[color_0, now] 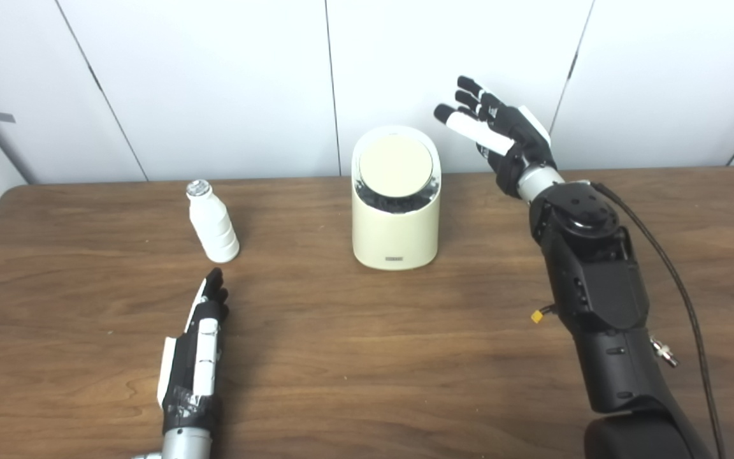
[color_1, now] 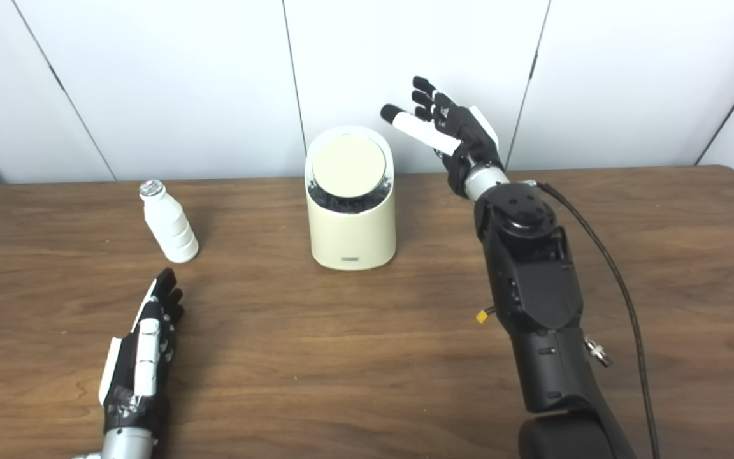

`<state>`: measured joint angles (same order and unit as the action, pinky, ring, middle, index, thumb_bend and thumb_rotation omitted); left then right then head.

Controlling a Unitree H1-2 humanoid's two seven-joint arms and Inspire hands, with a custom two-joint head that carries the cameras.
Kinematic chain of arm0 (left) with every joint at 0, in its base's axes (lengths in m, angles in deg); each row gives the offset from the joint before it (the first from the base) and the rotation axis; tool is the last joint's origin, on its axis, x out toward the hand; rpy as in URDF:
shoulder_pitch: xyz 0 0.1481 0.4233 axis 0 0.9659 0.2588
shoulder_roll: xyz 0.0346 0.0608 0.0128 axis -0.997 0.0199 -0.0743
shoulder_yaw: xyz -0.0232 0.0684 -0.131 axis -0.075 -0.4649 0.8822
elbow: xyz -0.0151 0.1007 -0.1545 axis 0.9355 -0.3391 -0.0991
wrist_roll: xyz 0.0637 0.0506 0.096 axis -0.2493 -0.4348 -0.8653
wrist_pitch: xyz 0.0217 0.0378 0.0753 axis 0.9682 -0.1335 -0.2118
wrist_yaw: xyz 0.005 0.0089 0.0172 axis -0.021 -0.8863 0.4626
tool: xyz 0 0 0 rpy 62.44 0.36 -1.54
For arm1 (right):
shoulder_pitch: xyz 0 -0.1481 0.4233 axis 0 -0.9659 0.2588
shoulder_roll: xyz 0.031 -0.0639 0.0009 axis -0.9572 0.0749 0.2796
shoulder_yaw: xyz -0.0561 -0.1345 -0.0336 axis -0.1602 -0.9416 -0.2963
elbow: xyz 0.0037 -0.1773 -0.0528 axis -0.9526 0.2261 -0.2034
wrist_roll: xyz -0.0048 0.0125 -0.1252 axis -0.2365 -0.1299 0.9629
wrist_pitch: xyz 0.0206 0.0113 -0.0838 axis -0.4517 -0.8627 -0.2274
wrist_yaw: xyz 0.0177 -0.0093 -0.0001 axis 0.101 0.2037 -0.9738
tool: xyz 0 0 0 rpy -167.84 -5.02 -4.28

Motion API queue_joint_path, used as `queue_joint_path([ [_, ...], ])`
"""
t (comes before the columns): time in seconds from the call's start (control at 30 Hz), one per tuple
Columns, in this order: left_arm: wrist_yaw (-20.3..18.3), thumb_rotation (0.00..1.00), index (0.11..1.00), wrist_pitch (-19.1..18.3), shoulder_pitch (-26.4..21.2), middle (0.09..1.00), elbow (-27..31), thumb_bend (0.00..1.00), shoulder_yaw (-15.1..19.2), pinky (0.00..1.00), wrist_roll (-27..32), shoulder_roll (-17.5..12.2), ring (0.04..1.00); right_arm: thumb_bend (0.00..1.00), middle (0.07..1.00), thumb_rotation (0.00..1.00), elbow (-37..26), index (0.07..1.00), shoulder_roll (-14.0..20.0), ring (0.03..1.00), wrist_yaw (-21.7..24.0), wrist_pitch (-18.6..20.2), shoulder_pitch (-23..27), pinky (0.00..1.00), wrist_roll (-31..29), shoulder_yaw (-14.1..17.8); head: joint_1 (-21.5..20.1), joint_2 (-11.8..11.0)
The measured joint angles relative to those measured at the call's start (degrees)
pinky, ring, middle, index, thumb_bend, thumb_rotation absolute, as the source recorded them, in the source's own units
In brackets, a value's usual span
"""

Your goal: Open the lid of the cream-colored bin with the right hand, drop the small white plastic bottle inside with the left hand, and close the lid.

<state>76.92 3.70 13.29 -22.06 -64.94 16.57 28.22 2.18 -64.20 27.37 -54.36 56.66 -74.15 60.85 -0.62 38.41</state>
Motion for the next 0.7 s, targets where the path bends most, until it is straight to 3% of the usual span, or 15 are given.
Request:
queue_joint_path([
  [0.1,-0.01,0.92,0.974,0.01,-0.04,0.991,0.00,0.56,0.01,0.99,0.07,0.04,0.983,0.90,0.913,0.38,0.21,0.891,2.38,0.910,-0.20,-2.22,0.02,0.83,6.51,-5.77,-0.09,0.00],
  [0.23,-0.02,0.92,0.976,-0.05,-0.01,0.991,0.00,0.57,0.02,1.00,0.17,0.03,0.985,0.93,0.910,0.33,0.51,0.893,4.15,0.911,-0.57,-4.57,0.05,0.84,12.25,-9.48,-0.26,-0.09],
  [0.47,0.04,0.91,0.977,-0.10,-0.02,0.991,0.00,0.58,0.00,1.00,0.20,0.04,0.988,0.96,0.898,0.31,3.29,0.889,4.33,0.890,-1.34,-7.36,1.39,0.79,19.41,-12.99,-0.18,-0.09],
  [0.7,0.00,0.92,0.984,-0.18,-0.02,0.998,0.00,0.58,-0.07,1.00,0.30,0.12,0.991,0.94,0.898,0.30,4.71,0.880,3.89,0.881,-2.30,-9.93,2.53,0.77,22.74,-13.74,0.09,0.09],
])
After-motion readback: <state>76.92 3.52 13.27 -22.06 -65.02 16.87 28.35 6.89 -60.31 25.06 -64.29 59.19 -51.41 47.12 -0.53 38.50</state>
